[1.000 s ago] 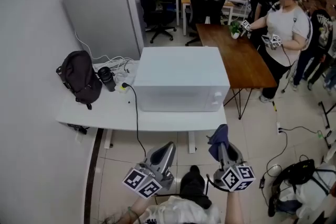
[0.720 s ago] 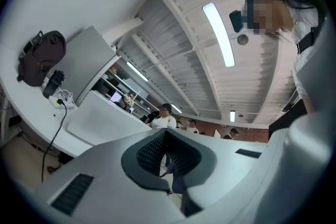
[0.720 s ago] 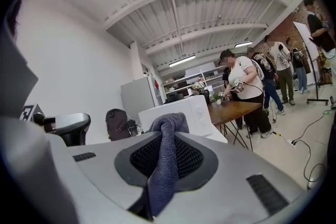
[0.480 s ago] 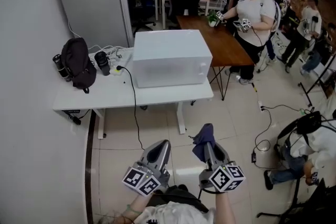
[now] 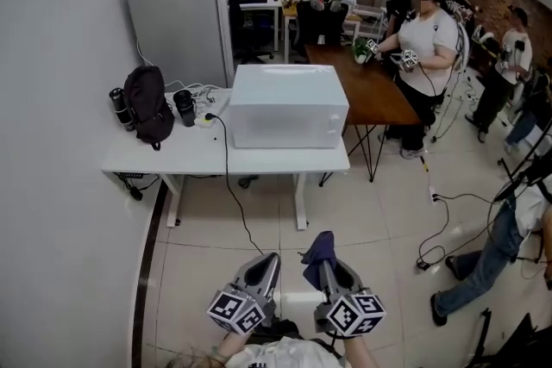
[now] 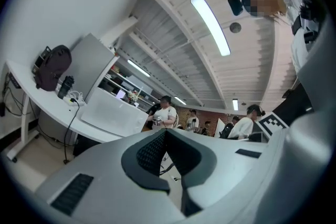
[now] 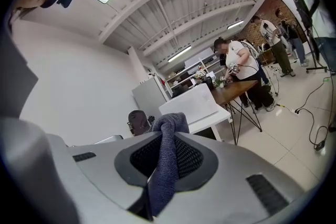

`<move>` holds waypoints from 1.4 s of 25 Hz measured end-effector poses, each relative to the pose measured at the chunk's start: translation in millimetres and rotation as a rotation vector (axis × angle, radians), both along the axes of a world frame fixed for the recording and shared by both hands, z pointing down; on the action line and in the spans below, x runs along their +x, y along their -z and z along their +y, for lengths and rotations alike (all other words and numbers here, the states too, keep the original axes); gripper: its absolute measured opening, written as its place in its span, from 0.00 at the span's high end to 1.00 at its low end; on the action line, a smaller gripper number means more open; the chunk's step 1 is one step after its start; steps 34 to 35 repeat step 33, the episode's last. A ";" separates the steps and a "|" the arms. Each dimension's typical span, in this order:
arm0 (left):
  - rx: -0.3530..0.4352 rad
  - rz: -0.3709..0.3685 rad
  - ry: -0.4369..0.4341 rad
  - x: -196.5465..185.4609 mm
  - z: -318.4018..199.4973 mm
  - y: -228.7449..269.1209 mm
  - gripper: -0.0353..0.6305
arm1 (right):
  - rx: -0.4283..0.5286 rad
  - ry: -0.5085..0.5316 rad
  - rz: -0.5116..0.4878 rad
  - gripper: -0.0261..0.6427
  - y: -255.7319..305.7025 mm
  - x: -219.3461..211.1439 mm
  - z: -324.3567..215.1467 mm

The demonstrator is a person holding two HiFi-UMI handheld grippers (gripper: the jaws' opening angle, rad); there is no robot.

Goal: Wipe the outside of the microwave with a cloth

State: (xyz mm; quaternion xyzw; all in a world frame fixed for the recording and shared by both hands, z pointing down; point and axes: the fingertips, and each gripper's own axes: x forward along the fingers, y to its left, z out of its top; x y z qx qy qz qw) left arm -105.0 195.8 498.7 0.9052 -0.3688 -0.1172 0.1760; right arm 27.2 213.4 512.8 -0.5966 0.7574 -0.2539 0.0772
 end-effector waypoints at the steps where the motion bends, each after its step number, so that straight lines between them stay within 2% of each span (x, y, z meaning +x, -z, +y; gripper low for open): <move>1: -0.001 -0.011 0.011 3.4 4.6 -3.7 0.97 | 0.000 0.005 0.009 0.85 -1.0 2.2 4.1; 9: 0.007 -0.001 0.095 13.3 26.6 -2.1 0.97 | 0.008 0.033 0.047 0.86 -9.1 16.5 17.5; 17: 0.003 0.000 0.103 10.6 19.0 3.8 0.97 | 0.022 0.051 0.072 0.86 -5.4 9.5 14.0; 24: 0.006 -0.038 0.073 9.6 13.4 2.4 0.97 | 0.024 0.060 0.079 0.86 -7.0 -3.6 9.1; 35: -0.009 -0.020 0.089 -1.6 8.1 1.8 0.97 | 0.027 0.079 0.108 0.86 -7.0 -16.3 5.8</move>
